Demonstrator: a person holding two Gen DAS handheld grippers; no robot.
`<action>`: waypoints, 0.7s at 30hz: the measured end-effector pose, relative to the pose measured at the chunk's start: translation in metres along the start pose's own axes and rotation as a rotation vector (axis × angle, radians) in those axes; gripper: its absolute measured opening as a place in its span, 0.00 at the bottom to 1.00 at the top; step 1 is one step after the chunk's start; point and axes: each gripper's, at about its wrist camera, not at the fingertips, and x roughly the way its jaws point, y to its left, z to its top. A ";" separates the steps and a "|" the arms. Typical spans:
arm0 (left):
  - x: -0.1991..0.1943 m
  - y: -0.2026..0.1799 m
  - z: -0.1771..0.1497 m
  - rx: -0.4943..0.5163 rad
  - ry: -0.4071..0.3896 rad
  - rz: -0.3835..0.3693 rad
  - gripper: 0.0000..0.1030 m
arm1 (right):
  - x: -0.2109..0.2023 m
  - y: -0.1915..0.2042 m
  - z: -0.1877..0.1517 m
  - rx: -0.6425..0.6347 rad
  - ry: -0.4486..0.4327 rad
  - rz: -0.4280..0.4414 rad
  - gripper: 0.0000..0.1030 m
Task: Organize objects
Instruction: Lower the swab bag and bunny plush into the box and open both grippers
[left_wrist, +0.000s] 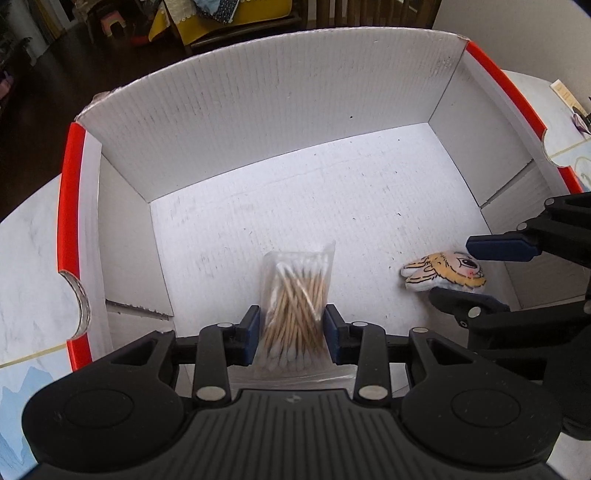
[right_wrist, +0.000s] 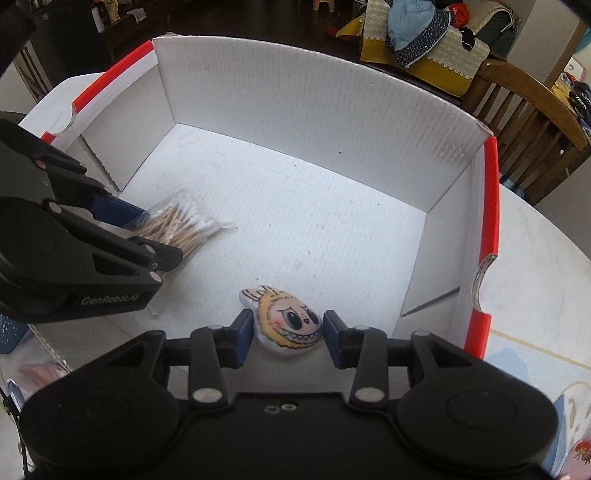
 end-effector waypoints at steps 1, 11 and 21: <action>0.000 0.000 0.000 -0.002 0.000 -0.002 0.35 | -0.001 -0.001 0.000 0.003 -0.001 -0.002 0.45; -0.026 0.010 -0.004 -0.055 -0.077 -0.015 0.38 | -0.024 -0.003 -0.003 0.026 -0.063 0.018 0.52; -0.072 0.005 -0.020 -0.036 -0.167 -0.038 0.38 | -0.070 -0.009 -0.016 0.057 -0.148 0.002 0.61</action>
